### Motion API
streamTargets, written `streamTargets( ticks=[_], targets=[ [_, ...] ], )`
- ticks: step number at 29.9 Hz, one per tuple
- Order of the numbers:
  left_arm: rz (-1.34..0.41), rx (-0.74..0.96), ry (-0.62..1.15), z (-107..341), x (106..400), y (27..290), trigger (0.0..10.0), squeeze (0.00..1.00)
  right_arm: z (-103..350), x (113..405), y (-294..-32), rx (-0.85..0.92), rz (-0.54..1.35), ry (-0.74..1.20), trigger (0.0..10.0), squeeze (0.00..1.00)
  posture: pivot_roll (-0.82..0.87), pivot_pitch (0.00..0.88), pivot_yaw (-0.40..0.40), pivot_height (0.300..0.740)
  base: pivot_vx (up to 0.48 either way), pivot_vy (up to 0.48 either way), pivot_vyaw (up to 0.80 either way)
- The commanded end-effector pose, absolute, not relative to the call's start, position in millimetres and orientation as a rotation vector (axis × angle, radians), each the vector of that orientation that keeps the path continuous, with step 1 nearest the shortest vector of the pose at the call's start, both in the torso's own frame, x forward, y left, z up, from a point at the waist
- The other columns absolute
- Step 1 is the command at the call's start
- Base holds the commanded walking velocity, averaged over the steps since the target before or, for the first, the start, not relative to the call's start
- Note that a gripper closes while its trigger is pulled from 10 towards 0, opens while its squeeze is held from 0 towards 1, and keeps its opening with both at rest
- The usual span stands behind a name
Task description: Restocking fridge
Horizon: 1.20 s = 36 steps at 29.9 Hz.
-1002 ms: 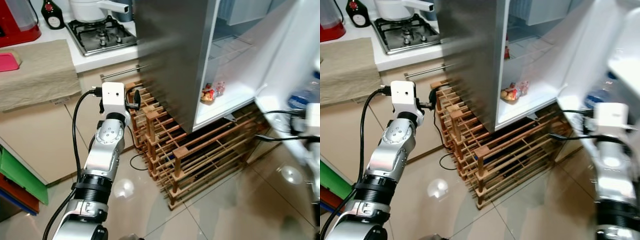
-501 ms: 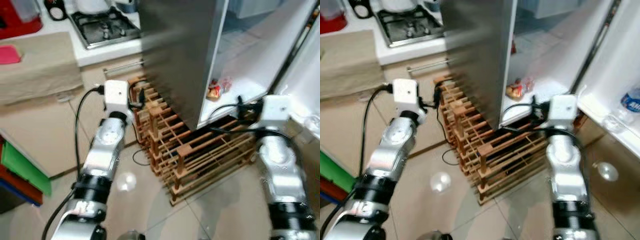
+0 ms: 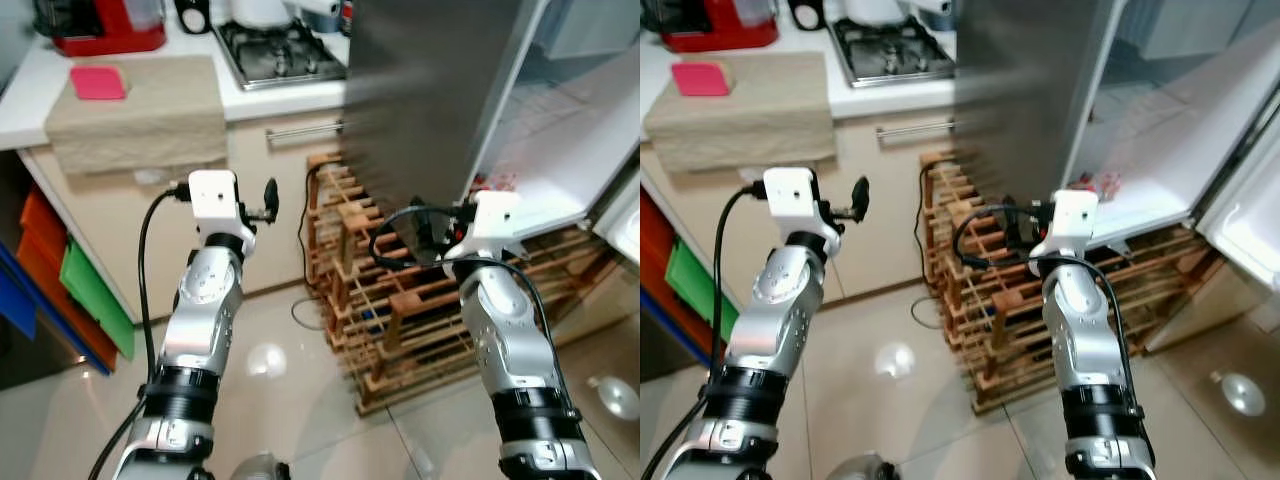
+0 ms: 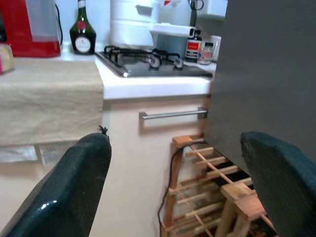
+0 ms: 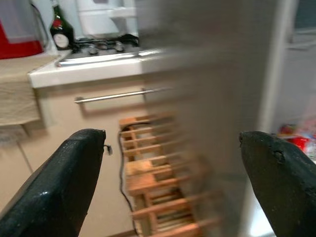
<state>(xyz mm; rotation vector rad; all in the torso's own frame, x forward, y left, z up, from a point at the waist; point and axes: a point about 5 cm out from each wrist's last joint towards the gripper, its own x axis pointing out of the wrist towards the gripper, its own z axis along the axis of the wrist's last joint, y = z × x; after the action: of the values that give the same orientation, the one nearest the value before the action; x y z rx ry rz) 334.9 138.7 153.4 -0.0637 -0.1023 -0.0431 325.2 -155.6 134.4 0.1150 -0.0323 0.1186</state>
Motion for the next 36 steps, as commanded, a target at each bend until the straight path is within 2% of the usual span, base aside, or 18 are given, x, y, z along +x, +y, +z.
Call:
streamTargets(
  ticks=[1,7,17,22,27,28,29,32,36],
  targets=[
    [-0.027,-0.035,-0.114,158,336,141,10.0,0.0,134,327,-152,0.138,0.14,-0.022,10.0,0.0,-0.04,0.0,0.013,0.74,0.0,0.48,0.58],
    [-0.018,-0.008,-0.067,152,339,137,10.0,0.0,133,326,-148,0.143,0.159,-0.023,10.0,0.0,-0.05,0.0,0.023,0.74,0.0,0.467,0.58],
    [-0.012,0.049,-0.118,168,347,132,10.0,0.0,134,327,-145,0.111,0.187,-0.036,10.0,0.0,-0.01,0.0,0.005,0.74,0.0,0.0,0.59],
    [-0.06,0.07,-0.131,173,347,125,10.0,0.0,139,331,-134,0.082,0.232,-0.064,10.0,0.0,0.01,0.0,-0.002,0.74,0.0,0.0,0.56],
    [-0.102,0.055,-0.154,172,339,127,10.0,0.0,148,332,-132,0.062,0.226,-0.11,10.0,0.0,0.01,0.0,0.002,0.74,0.374,0.0,0.55],
    [-0.103,0.047,-0.134,168,336,131,10.0,0.0,152,331,-134,0.055,0.214,-0.129,10.0,0.0,0.0,0.0,0.004,0.74,0.48,0.0,0.54],
    [-0.085,0.037,-0.042,150,327,146,10.0,0.0,155,327,-144,0.041,0.166,-0.148,10.0,0.0,0.0,0.0,-0.002,0.74,0.48,0.0,0.51],
    [-0.079,0.03,0.011,139,321,153,10.0,0.0,153,323,-149,0.031,0.145,-0.146,10.0,0.0,0.01,0.0,-0.011,0.74,0.48,0.0,0.5],
    [-0.141,0.049,0.016,139,324,139,10.0,0.0,138,323,-161,0.02,0.05,-0.082,10.0,0.0,0.01,0.0,-0.016,0.74,0.48,0.0,0.25]
  ],
)
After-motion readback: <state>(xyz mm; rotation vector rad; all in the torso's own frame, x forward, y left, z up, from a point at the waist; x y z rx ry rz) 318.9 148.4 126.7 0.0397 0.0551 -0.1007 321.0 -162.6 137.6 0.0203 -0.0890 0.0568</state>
